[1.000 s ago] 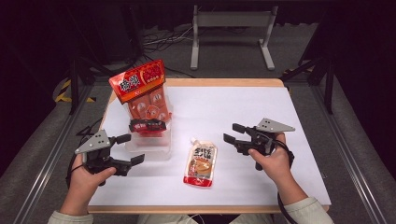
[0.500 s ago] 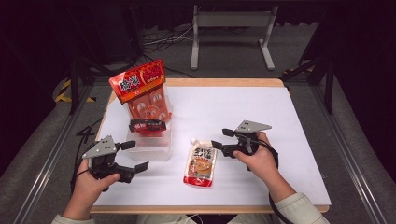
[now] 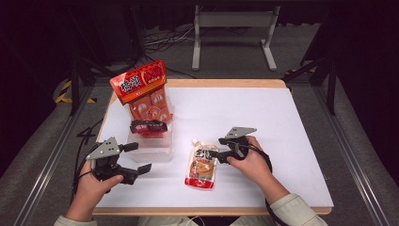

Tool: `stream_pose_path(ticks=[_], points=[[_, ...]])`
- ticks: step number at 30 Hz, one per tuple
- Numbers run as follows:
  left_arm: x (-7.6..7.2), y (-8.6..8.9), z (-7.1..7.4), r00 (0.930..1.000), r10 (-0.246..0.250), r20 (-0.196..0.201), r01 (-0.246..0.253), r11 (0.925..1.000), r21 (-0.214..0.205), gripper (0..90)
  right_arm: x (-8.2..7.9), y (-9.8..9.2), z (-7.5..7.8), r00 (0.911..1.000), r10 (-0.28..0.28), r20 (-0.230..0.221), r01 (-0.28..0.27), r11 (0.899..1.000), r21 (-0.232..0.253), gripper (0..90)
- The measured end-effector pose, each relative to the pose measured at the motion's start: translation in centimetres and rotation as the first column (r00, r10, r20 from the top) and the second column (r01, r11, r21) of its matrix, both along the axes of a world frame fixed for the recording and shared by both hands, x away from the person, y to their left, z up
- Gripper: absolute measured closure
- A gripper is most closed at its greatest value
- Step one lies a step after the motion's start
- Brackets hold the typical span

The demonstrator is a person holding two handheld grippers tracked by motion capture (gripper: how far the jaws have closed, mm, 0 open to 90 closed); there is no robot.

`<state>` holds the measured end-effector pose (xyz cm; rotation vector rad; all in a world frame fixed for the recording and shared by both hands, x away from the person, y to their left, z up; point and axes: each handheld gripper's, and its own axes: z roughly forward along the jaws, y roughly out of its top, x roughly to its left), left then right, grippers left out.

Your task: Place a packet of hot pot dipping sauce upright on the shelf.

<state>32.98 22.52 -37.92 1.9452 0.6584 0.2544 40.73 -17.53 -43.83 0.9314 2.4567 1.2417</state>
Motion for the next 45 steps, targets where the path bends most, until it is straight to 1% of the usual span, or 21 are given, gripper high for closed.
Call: stream_pose_path(ticks=[3, 5, 7, 10, 18, 20, 21, 22, 24, 27, 29, 30, 32, 33, 34, 35, 36, 38, 39, 41, 45], points=[[-0.1, 0.0, 0.0, 1.0, 0.003, -0.008, -0.003, 1.0, 0.004, 10.2, 0.2, 0.4, -0.4, 0.9996, 0.004, -0.027, -0.005, 1.0, -0.025, 31.4], [-0.1, 0.1, 0.0, 0.9999, 0.009, -0.012, -0.009, 1.0, 0.002, 10.4, 0.2, 0.6, -0.6, 0.9989, 0.0, -0.047, -0.001, 1.0, -0.021, 30.2], [-0.1, 0.1, 0.1, 0.9999, 0.014, -0.007, -0.014, 0.9999, 0.002, 10.9, 0.2, 0.8, -0.8, 0.9987, 0.0, -0.052, -0.001, 0.999, -0.033, 30.0], [-0.1, 0.2, 0.1, 0.9999, 0.016, -0.004, -0.016, 0.9999, 0.0, 11.0, 0.3, 0.9, -0.9, 0.998, 0.0, -0.062, -0.002, 0.999, -0.032, 29.6], [-0.1, 0.0, 0.1, 0.9999, 0.005, -0.01, -0.005, 1.0, 0.001, 10.8, 0.3, 1.2, -1.0, 0.9977, -0.001, -0.067, -0.002, 0.999, -0.039, 29.2], [0.0, 0.0, 0.2, 1.0, 0.002, 0.002, -0.002, 1.0, -0.002, 10.8, 0.3, 1.3, -1.0, 0.9984, 0.007, -0.056, -0.01, 0.999, -0.05, 30.9], [0.0, -0.1, 0.2, 1.0, -0.001, 0.005, 0.001, 1.0, -0.002, 10.8, 0.2, 1.4, -1.0, 0.9985, 0.009, -0.053, -0.012, 0.999, -0.048, 33.8], [0.0, -0.1, 0.2, 1.0, -0.001, -0.003, 0.001, 1.0, -0.003, 10.9, 0.1, 1.5, -1.1, 0.9986, 0.012, -0.052, -0.014, 0.999, -0.045, 34.6], [0.0, -0.2, 0.1, 1.0, 0.0, -0.003, 0.0, 1.0, -0.001, 10.9, 0.0, 1.7, -1.1, 0.9991, 0.005, -0.042, -0.008, 0.998, -0.054, 37.5], [0.0, -0.2, 0.1, 1.0, -0.001, -0.002, 0.001, 1.0, -0.002, 10.9, -0.2, 1.7, -1.1, 0.9994, -0.012, -0.032, 0.01, 0.999, -0.053, 48.6], [0.1, -0.2, 0.1, 1.0, -0.005, 0.004, 0.005, 1.0, 0.001, 10.9, -0.4, 1.8, -1.2, 0.9998, -0.015, -0.013, 0.014, 0.998, -0.058, 55.0], [0.1, -0.2, 0.1, 1.0, -0.004, 0.004, 0.004, 1.0, 0.001, 10.9, -0.6, 1.8, -1.2, 0.9998, -0.019, -0.007, 0.018, 0.998, -0.059, 60.0], [0.1, -0.2, 0.1, 1.0, -0.002, 0.001, 0.002, 1.0, -0.001, 10.9, -0.8, 2.0, -1.2, 0.9999, -0.016, 0.003, 0.016, 0.997, -0.072, 68.0], [0.1, -0.2, 0.1, 1.0, -0.006, 0.004, 0.006, 1.0, 0.001, 10.9, -0.8, 2.0, -1.2, 0.9999, -0.016, 0.003, 0.016, 0.997, -0.072, 68.0], [0.0, -0.2, 0.1, 1.0, -0.004, 0.004, 0.004, 1.0, 0.0, 10.9, -0.9, 2.1, -1.2, 0.9999, -0.012, 0.012, 0.012, 0.997, -0.081, 72.1], [0.0, -0.2, 0.2, 1.0, -0.003, 0.002, 0.003, 1.0, -0.001, 10.9, -1.0, 2.2, -1.2, 0.9999, -0.007, 0.012, 0.008, 0.997, -0.082, 76.9], [0.0, -0.2, 0.1, 1.0, -0.002, 0.003, 0.002, 1.0, -0.004, 10.9, -1.0, 2.2, -1.2, 0.9999, -0.007, 0.011, 0.008, 0.997, -0.08, 79.5], [0.0, -0.1, 0.1, 1.0, 0.0, 0.002, 0.0, 1.0, -0.002, 10.9, -1.0, 2.3, -1.2, 1.0, 0.005, 0.003, -0.004, 0.997, -0.076, 83.9], [0.0, 0.0, 0.1, 1.0, 0.001, 0.003, -0.001, 1.0, 0.001, 10.9, -1.0, 2.3, -1.2, 0.9999, 0.012, 0.003, -0.011, 0.997, -0.073, 84.8], [0.0, 0.0, 0.1, 1.0, 0.003, -0.007, -0.003, 1.0, 0.002, 10.8, -1.1, 2.4, -1.1, 0.9996, 0.023, 0.016, -0.022, 0.996, -0.083, 86.6], [0.0, 0.0, 0.0, 0.9999, 0.005, -0.013, -0.005, 1.0, 0.001, 10.8, -1.1, 2.5, -0.9, 0.9994, 0.03, 0.019, -0.028, 0.996, -0.087, 88.1]])
